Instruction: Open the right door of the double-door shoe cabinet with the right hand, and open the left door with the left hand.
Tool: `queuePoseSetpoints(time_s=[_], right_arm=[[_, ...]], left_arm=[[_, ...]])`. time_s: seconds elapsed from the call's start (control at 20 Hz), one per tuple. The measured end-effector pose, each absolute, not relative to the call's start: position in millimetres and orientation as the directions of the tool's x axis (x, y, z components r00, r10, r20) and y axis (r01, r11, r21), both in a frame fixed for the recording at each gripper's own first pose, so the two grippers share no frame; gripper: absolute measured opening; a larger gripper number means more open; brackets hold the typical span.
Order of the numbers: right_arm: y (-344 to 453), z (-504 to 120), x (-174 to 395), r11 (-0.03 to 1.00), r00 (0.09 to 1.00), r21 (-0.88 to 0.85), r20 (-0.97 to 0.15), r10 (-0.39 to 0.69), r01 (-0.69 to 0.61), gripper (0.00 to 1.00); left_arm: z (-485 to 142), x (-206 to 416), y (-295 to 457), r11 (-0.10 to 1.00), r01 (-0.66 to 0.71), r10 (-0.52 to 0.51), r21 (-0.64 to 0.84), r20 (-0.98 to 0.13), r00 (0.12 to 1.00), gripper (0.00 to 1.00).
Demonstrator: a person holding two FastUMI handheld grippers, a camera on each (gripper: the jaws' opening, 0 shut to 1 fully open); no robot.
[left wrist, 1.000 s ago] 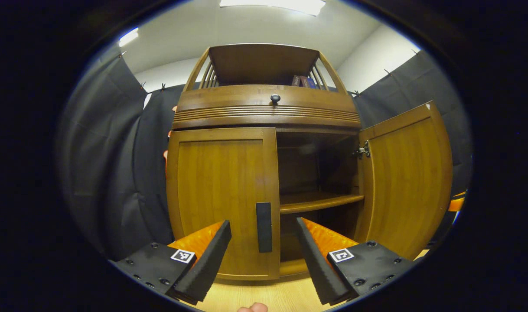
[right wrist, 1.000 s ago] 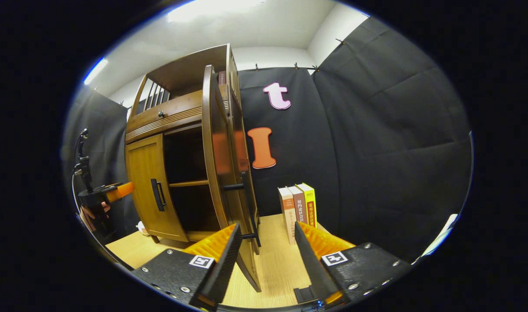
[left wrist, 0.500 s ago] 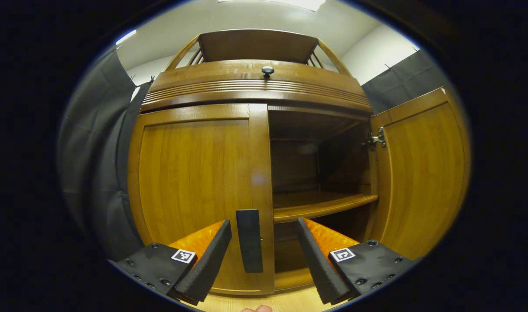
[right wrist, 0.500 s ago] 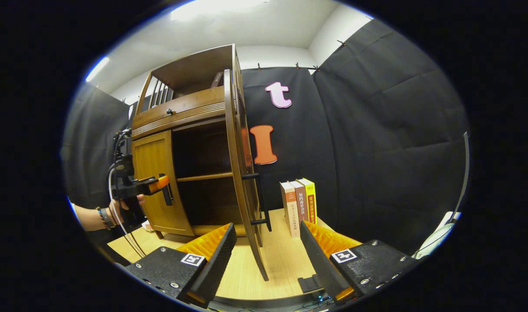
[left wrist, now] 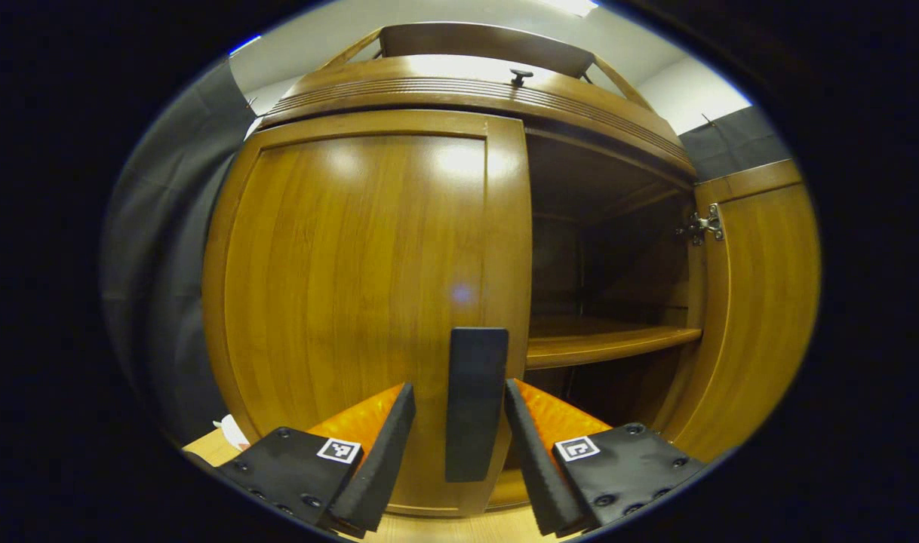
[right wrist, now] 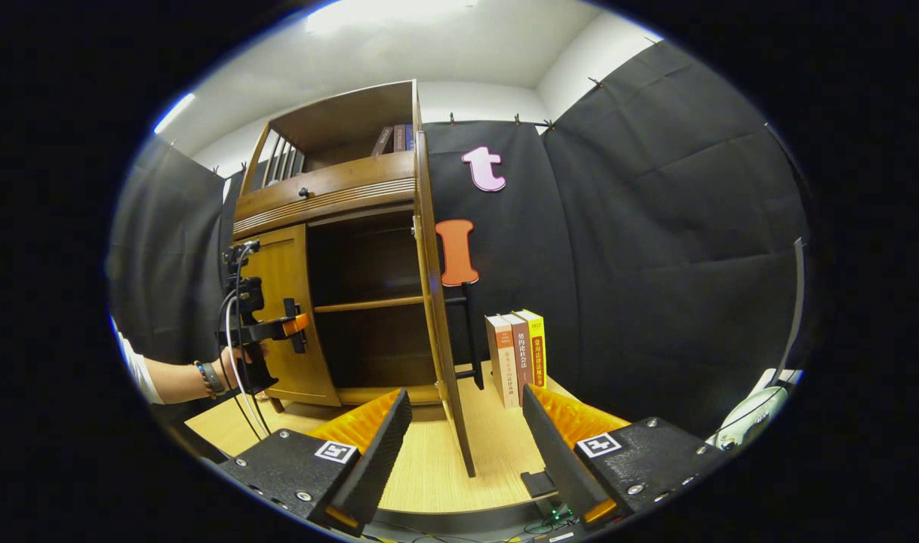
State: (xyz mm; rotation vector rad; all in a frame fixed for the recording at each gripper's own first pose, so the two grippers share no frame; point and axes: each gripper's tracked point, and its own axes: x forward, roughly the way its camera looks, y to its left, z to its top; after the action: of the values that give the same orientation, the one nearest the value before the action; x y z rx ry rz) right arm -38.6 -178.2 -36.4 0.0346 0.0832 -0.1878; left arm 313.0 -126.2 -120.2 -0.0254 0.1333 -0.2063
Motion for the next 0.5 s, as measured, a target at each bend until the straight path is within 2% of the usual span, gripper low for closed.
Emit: queuePoseSetpoints(time_s=[0.05, 0.25, 0.3, 0.4, 0.5], right_arm=[[-177, -38, -41, 0.982, 0.978, 0.018, -0.088, -0.188, 0.19, 0.91], [-178, -50, -44, 0.979, 0.973, 0.015, -0.115, -0.202, 0.205, 0.91], [-177, -52, -43, 0.978, 0.972, 0.018, -0.117, -0.205, 0.208, 0.91], [-178, -54, -43, 0.976, 0.97, 0.026, -0.12, -0.21, 0.215, 0.91], [-177, -61, -45, 0.976, 0.968, 0.036, -0.142, -0.209, 0.216, 0.91]], left_arm=[[-121, 314, -127, 0.978, 0.209, -0.211, -0.028, -0.132, 0.969, 0.76], [-118, 316, -130, 0.977, 0.215, -0.214, 0.0, -0.102, 0.971, 0.76], [-118, 313, -135, 0.973, 0.229, -0.228, -0.002, -0.106, 0.968, 0.68], [-118, 312, -138, 0.976, 0.215, -0.211, 0.03, -0.111, 0.971, 0.41], [-118, 311, -138, 0.978, 0.206, -0.202, 0.022, -0.104, 0.974, 0.36]])
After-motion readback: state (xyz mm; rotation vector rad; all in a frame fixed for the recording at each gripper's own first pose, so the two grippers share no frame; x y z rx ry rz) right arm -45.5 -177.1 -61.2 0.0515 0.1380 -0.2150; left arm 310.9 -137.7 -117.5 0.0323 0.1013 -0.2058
